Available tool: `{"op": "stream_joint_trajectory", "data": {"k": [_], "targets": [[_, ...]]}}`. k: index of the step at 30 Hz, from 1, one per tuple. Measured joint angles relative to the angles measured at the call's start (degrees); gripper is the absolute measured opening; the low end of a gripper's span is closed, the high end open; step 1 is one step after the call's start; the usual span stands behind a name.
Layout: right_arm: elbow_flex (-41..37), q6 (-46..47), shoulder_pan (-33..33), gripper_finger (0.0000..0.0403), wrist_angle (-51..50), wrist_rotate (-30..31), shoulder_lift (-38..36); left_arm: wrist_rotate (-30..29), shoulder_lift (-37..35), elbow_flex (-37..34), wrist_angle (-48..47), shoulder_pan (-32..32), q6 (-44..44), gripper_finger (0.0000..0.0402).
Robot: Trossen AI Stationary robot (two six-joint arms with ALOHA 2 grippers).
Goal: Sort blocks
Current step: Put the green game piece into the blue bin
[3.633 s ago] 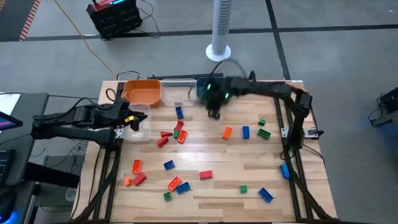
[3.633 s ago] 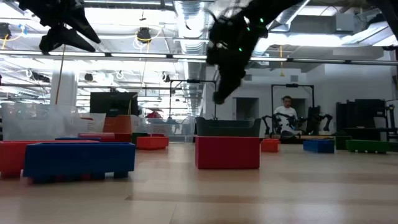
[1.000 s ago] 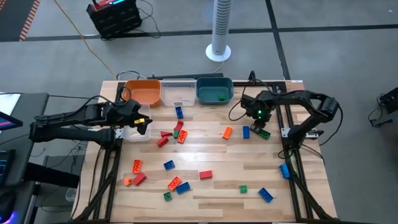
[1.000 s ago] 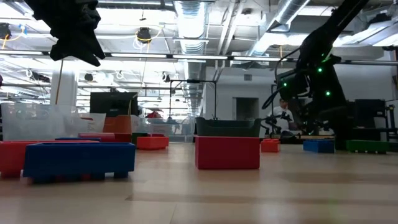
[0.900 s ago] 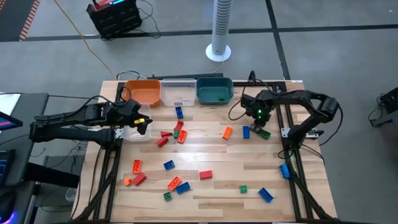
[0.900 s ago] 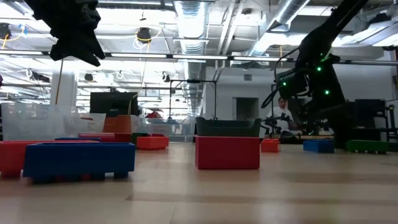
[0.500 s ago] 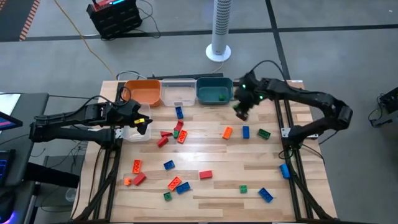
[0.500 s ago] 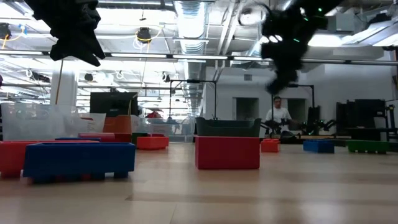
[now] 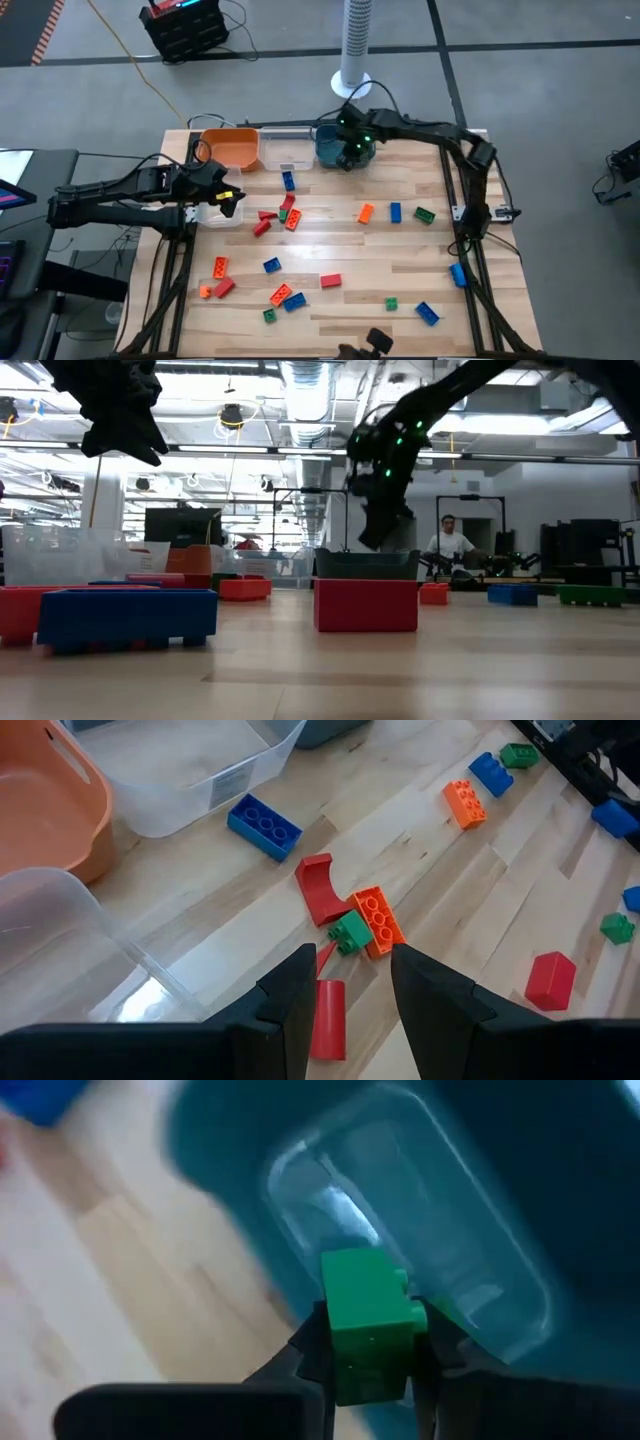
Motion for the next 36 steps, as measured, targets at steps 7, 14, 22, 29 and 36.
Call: {"op": "stream_joint_trajectory", "data": {"k": [7,14,22,29,36], "targets": [[3.92,0.49,-2.22,0.0143,-4.88,-0.84,5.28,-0.01,0.00,0.00,-0.01,0.02,-1.40,0.0125],[4.65,-0.25,-3.31,0.0222,-9.44,-1.17,-0.46,-0.02,0.00,0.00,-0.02,0.00,-0.62,0.0125],[3.78,2.74,3.98,0.0223,-34.70,-1.25,-8.61,1.63,0.00,0.00,-0.09,0.00,1.85,0.0125],[-15.27,7.27,8.59,0.0223,-31.48,-3.28,-17.21,2.73,0.00,0.00,-0.21,0.02,3.99,0.0125],[-33.65,8.41,8.16,0.0223,-31.81,-3.64,-24.64,4.63,0.00,0.00,-0.44,0.00,3.93,0.0125]]}}
